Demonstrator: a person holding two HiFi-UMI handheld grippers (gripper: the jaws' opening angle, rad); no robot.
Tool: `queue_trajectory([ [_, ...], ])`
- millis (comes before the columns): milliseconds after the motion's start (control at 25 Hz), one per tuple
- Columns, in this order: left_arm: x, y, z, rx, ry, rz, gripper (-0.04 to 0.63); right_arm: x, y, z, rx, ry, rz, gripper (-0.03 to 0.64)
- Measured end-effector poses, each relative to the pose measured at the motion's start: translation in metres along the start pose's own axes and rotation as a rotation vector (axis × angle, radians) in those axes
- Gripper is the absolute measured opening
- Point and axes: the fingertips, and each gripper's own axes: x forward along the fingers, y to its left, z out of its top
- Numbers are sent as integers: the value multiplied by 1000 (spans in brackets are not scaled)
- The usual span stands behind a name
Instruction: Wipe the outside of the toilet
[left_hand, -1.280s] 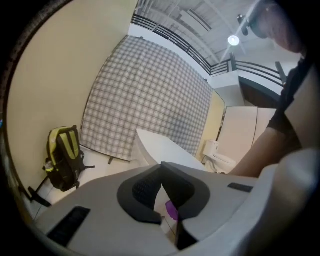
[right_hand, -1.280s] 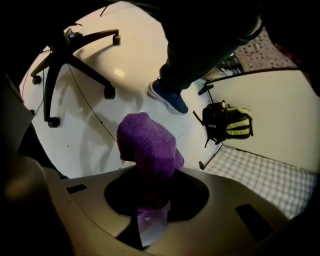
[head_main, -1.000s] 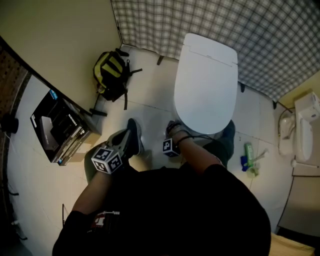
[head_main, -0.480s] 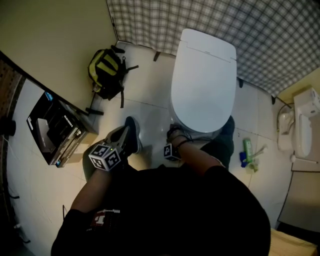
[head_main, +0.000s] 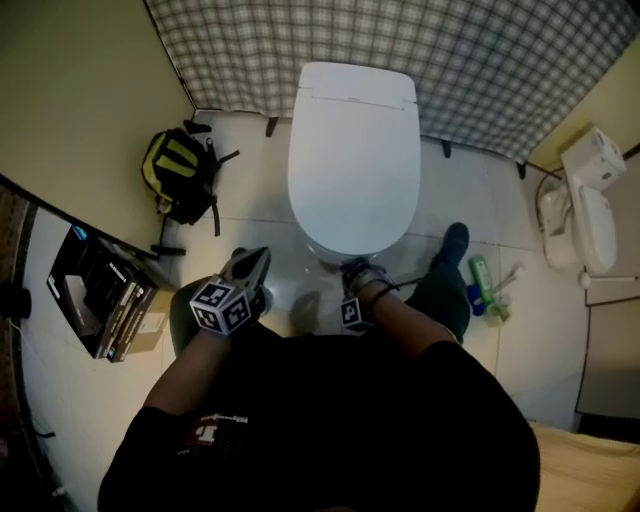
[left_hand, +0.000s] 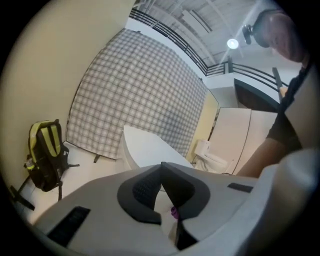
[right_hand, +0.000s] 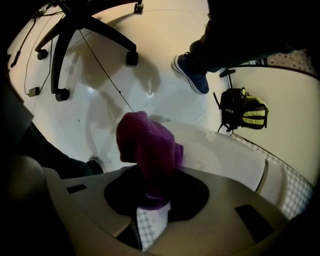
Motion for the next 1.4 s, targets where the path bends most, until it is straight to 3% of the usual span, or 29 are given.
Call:
queue_trajectory([
  [160, 35, -32, -9, 78, 73, -53, -5, 10, 24, -37, 81, 12, -19, 97],
  [320, 61, -54, -19, 124, 121, -88, -5, 38, 45, -101, 226, 103, -14, 94],
  [520, 86, -65, -2, 150, 125, -64, -5, 37, 31, -209, 619, 182, -59, 98],
  [720, 85, -49, 38, 186, 55, 19, -5, -10, 30, -253, 1196, -23, -29, 98],
  [840, 70, -32, 70, 238, 23, 72, -5, -43, 8, -281, 1404, -152, -96, 97],
  [960, 52, -17, 95, 240, -13, 102, -5, -75, -21, -299, 1521, -273, -171, 97],
  [1120, 37, 10, 123, 245, -56, 117, -5, -96, -76, -305, 1581, -441, -223, 97],
  [1400, 54, 100, 174, 256, -124, 136, -5, -86, -210, -300, 1721, -660, -217, 97],
])
